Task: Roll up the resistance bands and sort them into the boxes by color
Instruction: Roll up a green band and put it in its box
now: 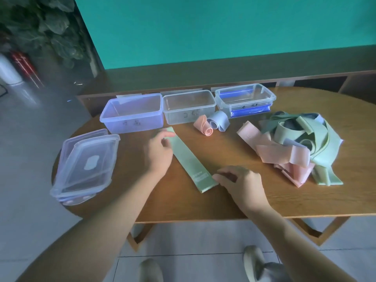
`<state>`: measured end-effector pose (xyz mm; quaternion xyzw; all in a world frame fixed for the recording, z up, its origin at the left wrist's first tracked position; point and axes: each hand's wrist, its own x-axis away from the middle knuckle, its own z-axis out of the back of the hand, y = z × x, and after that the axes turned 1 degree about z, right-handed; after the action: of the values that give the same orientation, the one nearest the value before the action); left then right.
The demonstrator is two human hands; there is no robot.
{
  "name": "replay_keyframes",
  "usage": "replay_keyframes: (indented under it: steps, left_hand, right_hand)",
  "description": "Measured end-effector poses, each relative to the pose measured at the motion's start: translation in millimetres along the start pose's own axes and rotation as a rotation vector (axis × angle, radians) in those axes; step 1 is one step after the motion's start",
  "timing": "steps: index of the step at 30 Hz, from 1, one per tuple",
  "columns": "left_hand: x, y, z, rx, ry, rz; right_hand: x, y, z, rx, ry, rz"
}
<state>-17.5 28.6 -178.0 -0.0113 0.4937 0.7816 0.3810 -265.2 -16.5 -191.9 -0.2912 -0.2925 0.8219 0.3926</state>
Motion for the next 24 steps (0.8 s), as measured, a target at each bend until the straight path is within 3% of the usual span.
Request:
replay_keyframes:
  steps: [3,6,10,17,24]
  left_hand:
    - [54.9,1.3,11.0,0.098,-0.041,-0.033]
    - [96.7,18.1,33.3,0.269,-0.223,0.089]
    - [126.6,20.0,54.4,0.254,-0.381,0.046]
    - [153.6,-0.4,52.9,0.041,-0.266,-0.206]
    - [154.7,-5.9,51.8,0.002,-0.237,-0.277]
  right_hand:
    - [7.6,-4.6,2.8,-0.072,-0.084,-0.014]
    - [17.7,-9.9,2.1,-0.093,-0.139,0.026]
    - [31.6,-12.6,-6.5,-0.05,-0.171,0.122]
    - [44.4,-6.5,-17.7,-0.005,-0.09,0.209]
    - [44.6,1.4,-22.2,-0.059,-0.096,0.271]
